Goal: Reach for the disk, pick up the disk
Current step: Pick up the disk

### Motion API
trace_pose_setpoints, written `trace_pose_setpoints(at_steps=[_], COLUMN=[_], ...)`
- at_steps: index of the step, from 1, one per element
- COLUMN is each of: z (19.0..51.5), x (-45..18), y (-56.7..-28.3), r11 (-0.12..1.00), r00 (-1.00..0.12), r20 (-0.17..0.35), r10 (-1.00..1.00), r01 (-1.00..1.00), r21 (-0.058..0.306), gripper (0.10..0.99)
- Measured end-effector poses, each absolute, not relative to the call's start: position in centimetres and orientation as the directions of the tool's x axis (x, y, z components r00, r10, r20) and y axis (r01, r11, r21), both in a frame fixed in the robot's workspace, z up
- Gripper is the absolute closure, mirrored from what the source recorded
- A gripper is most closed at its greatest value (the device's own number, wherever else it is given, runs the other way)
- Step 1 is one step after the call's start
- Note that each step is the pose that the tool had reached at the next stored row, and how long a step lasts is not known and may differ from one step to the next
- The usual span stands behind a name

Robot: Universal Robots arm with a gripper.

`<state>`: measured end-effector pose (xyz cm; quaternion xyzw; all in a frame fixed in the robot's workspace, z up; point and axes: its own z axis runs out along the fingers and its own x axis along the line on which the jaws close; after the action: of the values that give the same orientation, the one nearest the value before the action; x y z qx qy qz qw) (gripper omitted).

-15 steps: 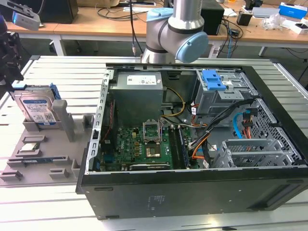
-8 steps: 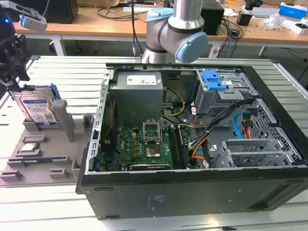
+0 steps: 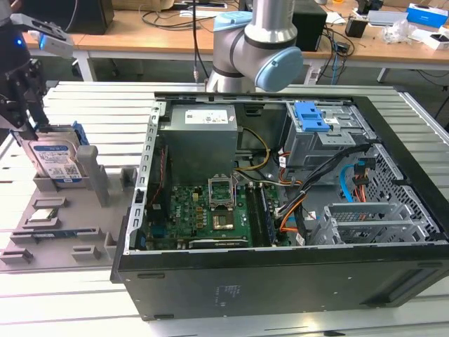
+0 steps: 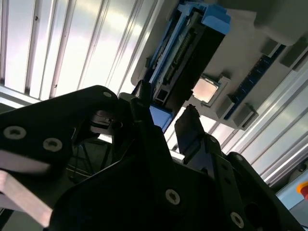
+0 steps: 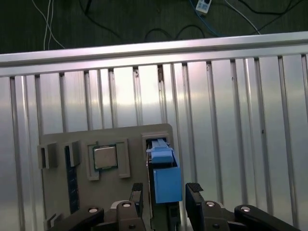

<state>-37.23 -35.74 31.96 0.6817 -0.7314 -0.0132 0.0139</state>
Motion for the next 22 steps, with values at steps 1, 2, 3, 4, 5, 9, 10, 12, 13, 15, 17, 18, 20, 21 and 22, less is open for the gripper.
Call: trace_pose_setpoints(at_steps=[1, 2, 3, 4, 5, 9, 10, 12, 13, 15, 17, 18, 20, 21, 22], z=[31.8, 31.6, 31.4, 31.2, 30.9, 29.9, 29.7, 29.2, 29.1, 29.1, 29.0, 29.0, 29.0, 29.0, 29.0], x=[-37.2, -37.2, -37.2, -37.2, -37.2, -37.1, -37.1, -36.9, -36.9, -36.9, -36.9, -36.9, -36.9, -36.9, -36.9], y=[-35.7, -35.7, -35.7, -35.6, -35.6, -35.4, -35.4, -35.3, -35.3, -35.3, -35.3, -35.3, -35.3, -35.3, -35.3], r11=[0.066, 0.062, 0.059, 0.056, 0.052, 0.045, 0.044, 0.035, 0.030, 0.029, 0.029, 0.029, 0.029, 0.029, 0.029], r00=[-0.066, -0.062, -0.059, -0.056, -0.052, -0.045, -0.044, -0.034, -0.030, -0.029, -0.029, -0.029, -0.029, -0.029, -0.029], r20=[0.002, 0.002, 0.002, 0.002, 0.002, 0.002, 0.002, 0.002, 0.003, 0.003, 0.003, 0.003, 0.003, 0.003, 0.003], r10=[-0.998, -0.998, -0.998, -0.998, -0.999, -0.999, -0.999, -0.999, -1.000, -1.000, -1.000, -1.000, -1.000, -1.000, -1.000], r01=[-0.997, -0.997, -0.998, -0.998, -0.998, -0.998, -0.998, -0.999, -0.999, -0.999, -0.999, -0.999, -0.999, -0.999, -0.999], r21=[0.038, 0.038, 0.038, 0.038, 0.038, 0.038, 0.038, 0.038, 0.038, 0.038, 0.038, 0.038, 0.038, 0.038, 0.038], gripper=[0.604, 0.604, 0.604, 0.604, 0.604, 0.604, 0.604, 0.604, 0.604, 0.604, 0.604, 0.604, 0.686, 0.722, 0.722])
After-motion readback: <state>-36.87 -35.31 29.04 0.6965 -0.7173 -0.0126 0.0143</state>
